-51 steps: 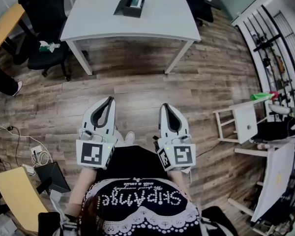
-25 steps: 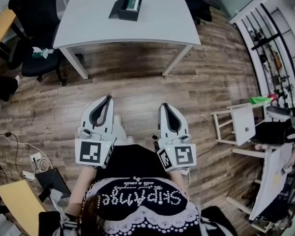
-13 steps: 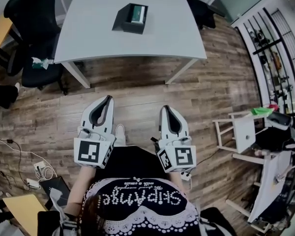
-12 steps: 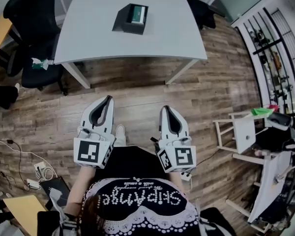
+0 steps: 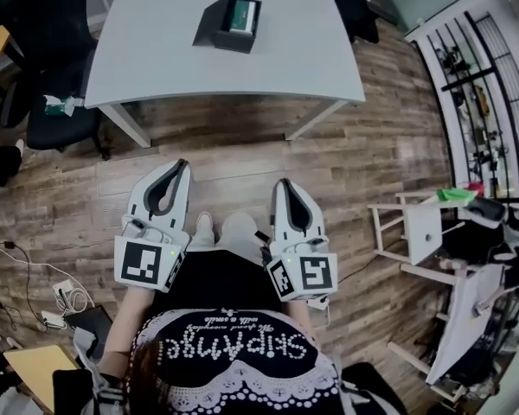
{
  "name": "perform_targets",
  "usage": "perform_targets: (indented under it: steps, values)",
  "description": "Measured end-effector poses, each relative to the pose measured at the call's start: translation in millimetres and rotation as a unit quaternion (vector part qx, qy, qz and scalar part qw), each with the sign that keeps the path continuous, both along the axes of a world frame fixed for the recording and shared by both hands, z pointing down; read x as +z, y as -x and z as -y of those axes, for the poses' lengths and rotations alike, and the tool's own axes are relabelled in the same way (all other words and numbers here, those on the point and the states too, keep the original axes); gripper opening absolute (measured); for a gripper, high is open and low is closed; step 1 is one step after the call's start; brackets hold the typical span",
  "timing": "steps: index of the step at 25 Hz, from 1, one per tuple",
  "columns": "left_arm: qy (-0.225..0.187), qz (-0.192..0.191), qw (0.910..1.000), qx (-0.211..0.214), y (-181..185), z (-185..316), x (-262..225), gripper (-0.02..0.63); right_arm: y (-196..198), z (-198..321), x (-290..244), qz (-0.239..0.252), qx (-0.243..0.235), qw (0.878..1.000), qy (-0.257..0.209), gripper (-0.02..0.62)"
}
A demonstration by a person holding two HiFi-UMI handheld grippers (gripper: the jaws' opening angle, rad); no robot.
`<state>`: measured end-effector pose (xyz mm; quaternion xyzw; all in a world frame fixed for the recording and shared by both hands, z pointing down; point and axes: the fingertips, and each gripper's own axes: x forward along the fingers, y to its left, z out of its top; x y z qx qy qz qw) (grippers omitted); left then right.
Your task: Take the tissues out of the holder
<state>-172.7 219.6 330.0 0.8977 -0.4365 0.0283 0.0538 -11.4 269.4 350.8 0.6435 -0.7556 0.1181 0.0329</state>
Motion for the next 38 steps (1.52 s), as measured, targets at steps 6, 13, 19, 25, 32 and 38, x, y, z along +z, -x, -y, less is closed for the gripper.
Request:
perform_targets:
  steps: [6, 13, 19, 25, 32, 38]
  values:
    - [0.026, -0.012, 0.9996, 0.005, -6, 11, 10, 0.039, -12, 12, 7, 0.001, 0.008, 1.0, 0.013, 0.037]
    - [0.04, -0.022, 0.9986, -0.028, -17, 36, 12, 0.038, -29, 50, 10, 0.0, -0.018, 0.999, 0.029, 0.037]
    - [0.037, -0.029, 0.9964, -0.07, -28, 77, 10, 0.035, -43, 100, 11, 0.001, -0.05, 0.998, 0.027, 0.037]
    - [0.028, -0.033, 0.9943, -0.097, -51, 113, 3, 0.035, -76, 138, 13, 0.002, -0.06, 0.998, 0.028, 0.037]
    - [0.018, -0.034, 0.993, -0.112, -78, 135, 1, 0.034, -107, 168, 15, 0.006, -0.068, 0.997, 0.023, 0.037]
    - [0.009, -0.037, 0.993, -0.112, -99, 151, 0, 0.034, -125, 180, 13, 0.006, -0.074, 0.997, 0.019, 0.037]
